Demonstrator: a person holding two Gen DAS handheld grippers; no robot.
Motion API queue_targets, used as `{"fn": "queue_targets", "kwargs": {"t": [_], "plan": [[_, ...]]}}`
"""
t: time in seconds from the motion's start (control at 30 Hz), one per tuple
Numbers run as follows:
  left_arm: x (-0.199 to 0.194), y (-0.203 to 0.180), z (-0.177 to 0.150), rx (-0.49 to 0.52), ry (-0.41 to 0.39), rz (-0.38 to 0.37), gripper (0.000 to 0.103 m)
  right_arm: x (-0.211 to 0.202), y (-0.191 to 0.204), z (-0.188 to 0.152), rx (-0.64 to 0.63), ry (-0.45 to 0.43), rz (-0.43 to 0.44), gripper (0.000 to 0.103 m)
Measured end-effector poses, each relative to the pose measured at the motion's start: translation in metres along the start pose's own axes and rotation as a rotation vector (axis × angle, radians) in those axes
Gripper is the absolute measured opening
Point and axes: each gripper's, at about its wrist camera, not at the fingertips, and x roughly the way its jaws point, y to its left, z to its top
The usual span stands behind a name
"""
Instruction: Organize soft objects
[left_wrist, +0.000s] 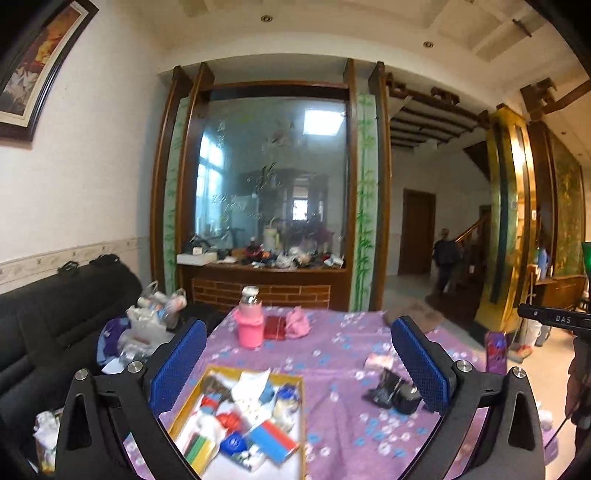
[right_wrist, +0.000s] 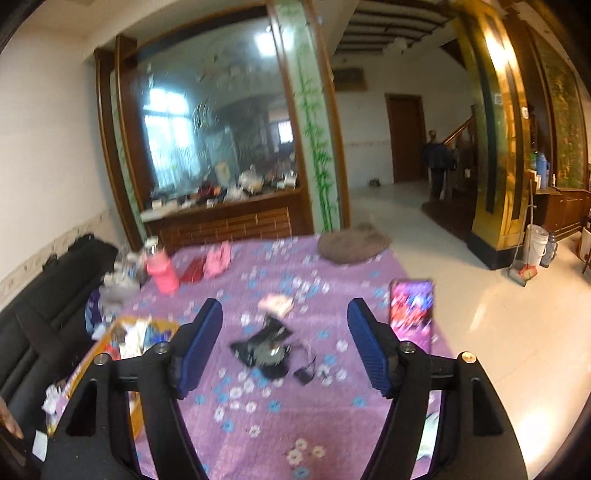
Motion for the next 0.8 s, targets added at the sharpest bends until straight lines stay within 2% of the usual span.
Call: {"fn": "queue_targets", "kwargs": {"t": [0.13, 0.2, 0.27, 0.3, 0.37, 0.43, 0.5, 0.57, 0.67, 0.73, 0.8], "plan": [[0.007, 0.009, 0.036, -0.021, -0.006, -0.063, 0.103, -0.013, -0.002, 0.039, -0.019, -0.055, -0.027, 0.070], [0.021, 0.014, 0.057, -0.020, -0.006, -0.065, 0.103, -0.014, 0.002, 0.067, -0.035, -0.072, -0.046, 0.070], [0.040, 0.017, 0.083, -0.004, -0.004, -0.051, 0.103, -0.009, 0.010, 0.096, -0.050, -0.077, -0.068, 0.076], [0.052, 0.018, 0.096, 0.007, -0.001, -0.036, 0.103, -0.004, 0.014, 0.107, -0.062, -0.062, -0.073, 0.083], [0.085, 0.021, 0.119, 0.041, 0.027, -0.011, 0.103, 0.015, 0.024, 0.129, -0.089, -0.026, -0.074, 0.083], [0.122, 0.020, 0.130, 0.061, 0.080, -0.003, 0.103, 0.048, 0.032, 0.138, -0.107, 0.061, -0.047, 0.086], [0.164, 0.021, 0.124, 0.053, 0.166, -0.020, 0.103, 0.105, 0.037, 0.126, -0.102, 0.211, 0.011, 0.086], [0.202, 0.021, 0.109, 0.030, 0.244, -0.058, 0.103, 0.161, 0.037, 0.097, -0.066, 0.340, 0.056, 0.086], [0.261, 0.032, 0.062, -0.054, 0.356, -0.121, 0.102, 0.262, 0.032, 0.036, -0.018, 0.538, 0.074, 0.086], [0.293, 0.037, 0.029, -0.087, 0.427, -0.150, 0.102, 0.306, 0.028, 0.006, -0.001, 0.638, 0.092, 0.086], [0.315, 0.040, 0.004, -0.083, 0.464, -0.165, 0.102, 0.346, 0.019, -0.020, 0.037, 0.723, 0.116, 0.085]]}}
